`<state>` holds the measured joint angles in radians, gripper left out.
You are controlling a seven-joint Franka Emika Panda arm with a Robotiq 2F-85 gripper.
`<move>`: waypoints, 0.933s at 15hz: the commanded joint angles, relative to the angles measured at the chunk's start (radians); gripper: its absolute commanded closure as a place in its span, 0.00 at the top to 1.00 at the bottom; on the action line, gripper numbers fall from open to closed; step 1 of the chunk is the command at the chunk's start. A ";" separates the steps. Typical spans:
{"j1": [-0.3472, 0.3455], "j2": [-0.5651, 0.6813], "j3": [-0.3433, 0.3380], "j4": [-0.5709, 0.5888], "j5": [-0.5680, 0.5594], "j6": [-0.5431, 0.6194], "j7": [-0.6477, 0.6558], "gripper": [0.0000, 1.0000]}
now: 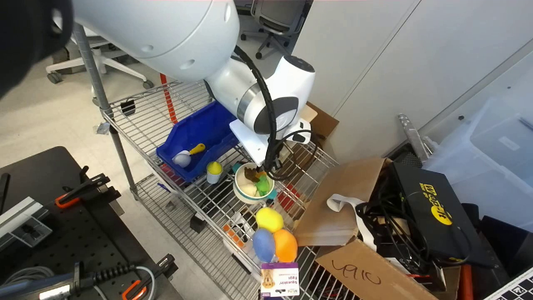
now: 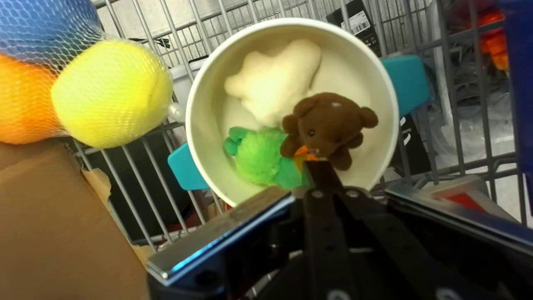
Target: Move the brown toy from the bowl to the blue trailer
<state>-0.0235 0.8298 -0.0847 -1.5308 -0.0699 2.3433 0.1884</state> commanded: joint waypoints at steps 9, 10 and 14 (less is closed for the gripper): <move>0.070 -0.249 -0.018 -0.225 -0.024 0.051 0.039 0.00; 0.078 -0.274 -0.019 -0.246 -0.032 0.053 0.042 0.00; 0.111 -0.358 -0.022 -0.315 -0.078 0.080 0.064 0.00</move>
<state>0.0570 0.5556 -0.0914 -1.7598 -0.1096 2.3937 0.2200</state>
